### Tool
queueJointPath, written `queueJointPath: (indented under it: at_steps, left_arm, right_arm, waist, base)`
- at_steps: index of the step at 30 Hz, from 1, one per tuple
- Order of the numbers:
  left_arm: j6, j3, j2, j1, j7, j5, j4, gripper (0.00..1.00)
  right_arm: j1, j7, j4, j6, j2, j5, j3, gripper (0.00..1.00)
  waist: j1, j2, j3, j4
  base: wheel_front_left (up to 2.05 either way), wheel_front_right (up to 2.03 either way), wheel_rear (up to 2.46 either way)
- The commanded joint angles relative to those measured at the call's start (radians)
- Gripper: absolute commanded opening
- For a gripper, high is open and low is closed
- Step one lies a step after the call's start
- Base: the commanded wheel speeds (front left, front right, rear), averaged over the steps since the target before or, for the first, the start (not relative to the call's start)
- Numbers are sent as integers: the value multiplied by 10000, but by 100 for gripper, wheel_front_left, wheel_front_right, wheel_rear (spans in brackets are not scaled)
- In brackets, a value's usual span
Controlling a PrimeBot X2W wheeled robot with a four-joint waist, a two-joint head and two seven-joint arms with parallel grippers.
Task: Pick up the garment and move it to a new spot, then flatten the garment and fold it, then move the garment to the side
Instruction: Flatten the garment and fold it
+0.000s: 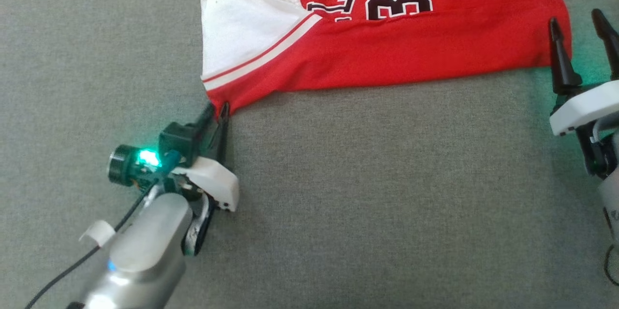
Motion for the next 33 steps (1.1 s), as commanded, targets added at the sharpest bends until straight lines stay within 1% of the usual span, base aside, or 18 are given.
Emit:
queueJointPath:
  at_steps: [1, 2, 4, 10, 16, 17, 18, 19, 20, 27, 33]
  left_arm:
    - [-114, 133, 175, 175, 113, -106, -96, 2]
    - [-174, 91, 210, 200, 68, -91, -173, 0]
    - [-195, 120, 289, 247, -69, -108, -349, 0]
    - [56, 250, 775, 201, -316, 100, -922, 0]
    - [154, 261, 1092, 70, -304, 245, -1358, 0]
    - [168, 259, 1111, 47, -319, 262, -1419, 0]
    - [179, 256, 1123, 36, -320, 267, -1463, 0]
    - [187, 251, 1133, 32, -319, 267, -1498, 0]
    - [192, 251, 1140, 35, -336, 262, -1526, 0]
    - [246, 230, 1183, 363, -407, 115, -1562, 0]
    - [389, 258, 1438, 1314, -369, -207, -2036, 0]
  right_arm:
    - [334, -108, -96, -7, -102, 107, 90, 100]
    - [365, -108, 17, -7, -103, 158, 122, 100]
    - [425, -108, 302, -7, -63, 327, 187, 100]
    - [277, -54, 1181, -7, 22, 832, 478, 100]
    - [-104, 182, 1851, -7, 83, 1304, 840, 100]
    - [-149, 201, 1923, -7, 71, 1369, 922, 89]
    - [-179, 217, 1983, -7, 56, 1424, 1021, 59]
    - [-194, 220, 2033, -7, 31, 1478, 1123, 25]
    - [-195, 222, 2079, -7, 10, 1547, 1210, 0]
    - [165, 463, 2201, -7, -121, 2380, 1848, 0]
    - [1095, 511, 1494, -7, -611, 3194, 2450, 0]
  waist:
    - [0, 0, -87, 59]
    - [0, 0, -129, 92]
    - [0, 0, -211, 149]
    - [0, 0, -349, 307]
    - [0, 0, -350, 391]
    - [0, 0, -350, 399]
    - [0, 0, -352, 402]
    - [0, 0, -360, 400]
    - [0, 0, -378, 393]
    - [0, 0, -834, 238]
    - [0, 0, -1381, 31]
  base:
    - [0, 0, 0]
    - [0, 0, 0]
    - [0, 0, 0]
    - [0, 0, 0]
    - [0, 0, 0]
    - [0, 0, 0]
    - [0, 0, 0]
    - [0, 0, 0]
    - [0, 0, 0]
    - [0, 0, 0]
    - [0, 0, 0]
